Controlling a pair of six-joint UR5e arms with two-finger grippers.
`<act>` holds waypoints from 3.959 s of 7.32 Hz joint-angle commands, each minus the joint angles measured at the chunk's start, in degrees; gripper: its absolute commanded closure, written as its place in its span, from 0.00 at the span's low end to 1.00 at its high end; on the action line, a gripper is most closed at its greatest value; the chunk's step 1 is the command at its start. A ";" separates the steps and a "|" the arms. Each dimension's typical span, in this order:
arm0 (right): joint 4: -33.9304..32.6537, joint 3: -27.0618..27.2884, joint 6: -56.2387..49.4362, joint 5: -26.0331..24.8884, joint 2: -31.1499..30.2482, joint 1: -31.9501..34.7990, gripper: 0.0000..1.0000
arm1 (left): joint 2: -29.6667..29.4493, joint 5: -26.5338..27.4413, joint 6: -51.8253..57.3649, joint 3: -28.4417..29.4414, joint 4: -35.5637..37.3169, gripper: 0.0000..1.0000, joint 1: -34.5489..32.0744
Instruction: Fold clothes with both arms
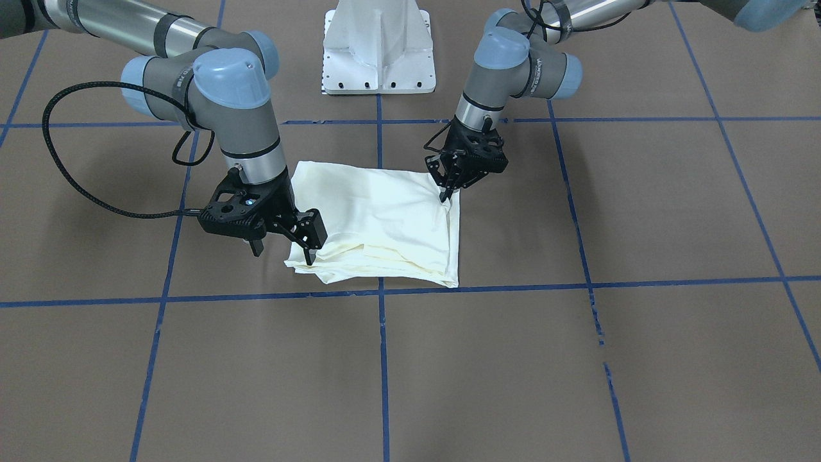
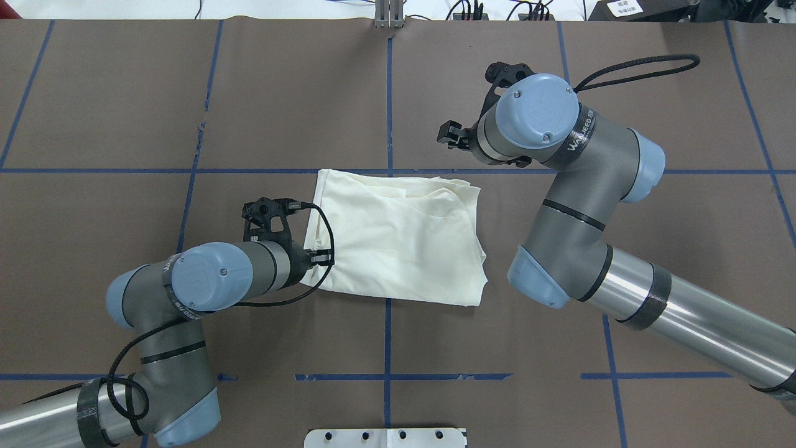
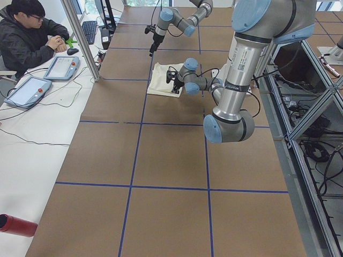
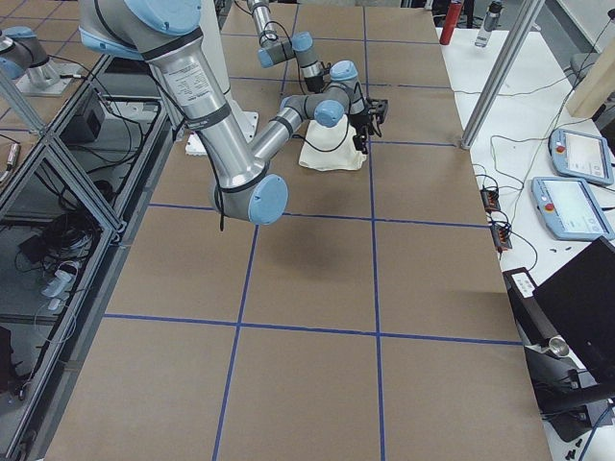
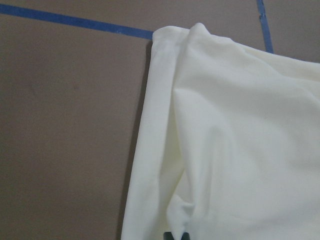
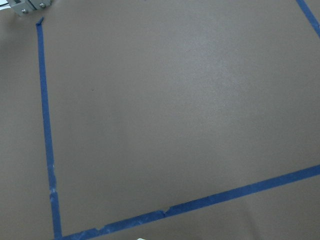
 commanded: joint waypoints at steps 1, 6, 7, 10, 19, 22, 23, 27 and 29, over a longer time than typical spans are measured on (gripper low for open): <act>0.00 0.02 -0.03 0.00 0.00 -0.01 0.00 | 0.56 -0.35 0.27 -2.59 -0.80 0.00 -0.03; 0.00 0.20 0.06 0.00 -0.09 -0.01 0.00 | -4.43 -2.55 -1.58 -2.99 6.67 0.00 0.32; 0.00 0.46 0.06 0.00 -0.09 -0.09 0.00 | -4.53 -2.55 -2.19 -1.57 6.15 0.00 0.41; 0.00 0.37 0.06 0.00 -0.18 -0.27 0.00 | -4.80 -2.55 -2.46 0.28 5.88 0.00 0.59; -1.31 0.72 -3.43 2.10 -0.62 0.08 0.00 | -4.10 -2.90 5.51 -9.26 14.37 0.00 -0.45; -14.82 9.47 -21.15 12.35 -3.67 7.78 0.00 | 1.41 -9.74 20.86 -21.82 27.21 0.00 -9.49; -18.51 12.12 -30.78 17.35 -6.30 12.78 0.00 | 5.10 -12.28 27.45 -24.47 28.72 0.00 -13.70; -21.97 16.37 -74.46 32.92 -26.14 36.40 0.00 | 20.22 -25.98 62.84 -26.69 28.21 0.00 -37.41; -21.97 16.28 -82.10 35.95 -35.99 44.52 0.00 | 26.11 -34.23 75.54 -25.56 28.21 0.00 -49.98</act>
